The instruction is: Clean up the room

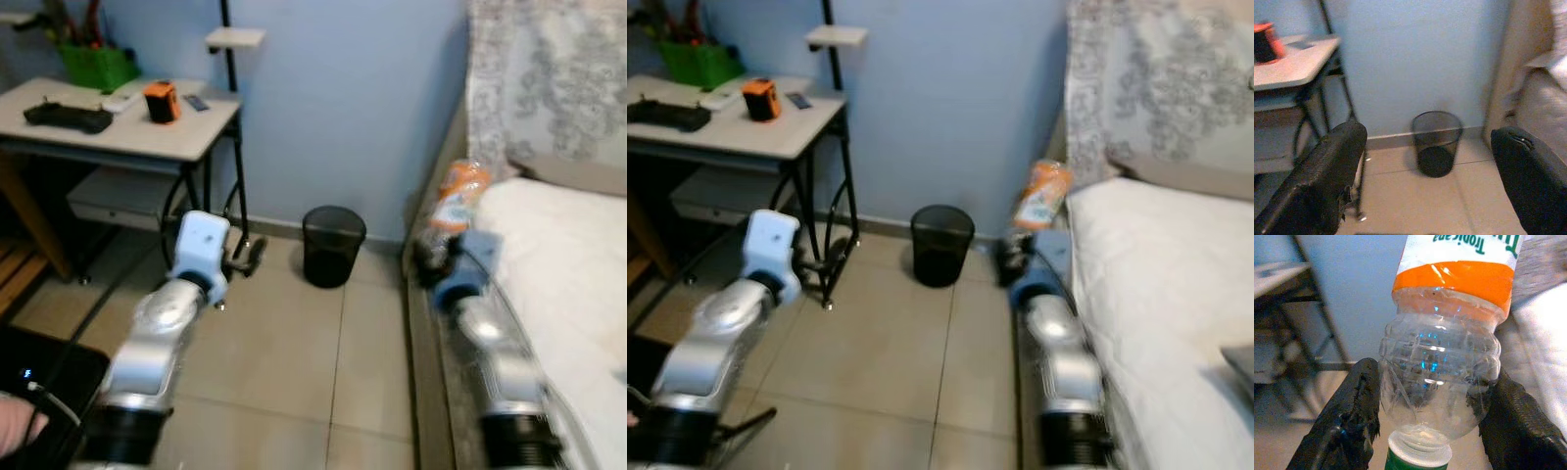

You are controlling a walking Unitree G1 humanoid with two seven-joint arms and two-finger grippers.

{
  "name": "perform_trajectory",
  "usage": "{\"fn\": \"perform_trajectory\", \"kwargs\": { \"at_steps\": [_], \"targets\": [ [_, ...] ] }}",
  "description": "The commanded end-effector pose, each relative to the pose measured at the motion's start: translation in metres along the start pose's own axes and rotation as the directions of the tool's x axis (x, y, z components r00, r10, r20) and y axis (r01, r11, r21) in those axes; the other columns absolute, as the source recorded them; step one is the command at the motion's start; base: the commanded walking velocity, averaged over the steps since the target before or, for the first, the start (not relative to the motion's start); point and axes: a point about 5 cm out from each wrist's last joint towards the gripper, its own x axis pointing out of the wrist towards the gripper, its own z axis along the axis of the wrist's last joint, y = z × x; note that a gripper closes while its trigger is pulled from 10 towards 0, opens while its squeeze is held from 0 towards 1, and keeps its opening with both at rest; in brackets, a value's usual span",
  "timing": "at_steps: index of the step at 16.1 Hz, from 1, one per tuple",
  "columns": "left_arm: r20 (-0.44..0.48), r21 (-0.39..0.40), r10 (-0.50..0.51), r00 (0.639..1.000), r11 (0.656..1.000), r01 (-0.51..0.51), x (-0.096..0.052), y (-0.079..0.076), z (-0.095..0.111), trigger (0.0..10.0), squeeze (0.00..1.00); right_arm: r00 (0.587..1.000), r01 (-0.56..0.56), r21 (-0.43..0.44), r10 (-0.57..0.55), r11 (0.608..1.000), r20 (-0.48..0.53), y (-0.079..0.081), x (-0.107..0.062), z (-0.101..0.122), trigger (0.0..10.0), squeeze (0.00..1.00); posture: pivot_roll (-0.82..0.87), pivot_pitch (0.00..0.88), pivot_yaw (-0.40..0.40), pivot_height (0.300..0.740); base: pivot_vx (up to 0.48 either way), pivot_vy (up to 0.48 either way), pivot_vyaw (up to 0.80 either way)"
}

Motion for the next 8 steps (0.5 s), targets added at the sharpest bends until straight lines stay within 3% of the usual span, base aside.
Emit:
{"fn": "perform_trajectory", "kwargs": {
  "at_steps": [1, 2, 8],
  "targets": [
    [0.008, -0.005, -0.017, 1.000, 1.000, 0.017, 0.0019, -0.0044, 0.0032, 10.0, 0.00, 1.000, 0.026, -0.004, -0.026, 1.000, 0.006, -0.0076, -0.0001, 0.0040, 10.0, 0.00, -0.04, 0.000, -0.027, 0.740, 0.337, 0.000, -0.80],
    [0.009, -0.005, -0.018, 1.000, 1.000, 0.018, 0.0021, -0.0046, 0.0037, 10.0, 0.00, 1.000, 0.025, -0.007, -0.025, 1.000, 0.006, -0.0079, 0.0000, 0.0045, 10.0, 0.00, -0.04, 0.000, -0.029, 0.740, 0.337, 0.000, -0.80],
    [0.012, -0.006, -0.021, 1.000, 1.000, 0.021, 0.0037, -0.0053, 0.0055, 10.0, 0.00, 1.000, 0.012, -0.080, -0.010, 0.997, 0.029, -0.0067, 0.0013, 0.0093, 10.0, 0.00, -0.04, 0.000, -0.031, 0.740, 0.337, 0.000, 0.00]
  ]
}}
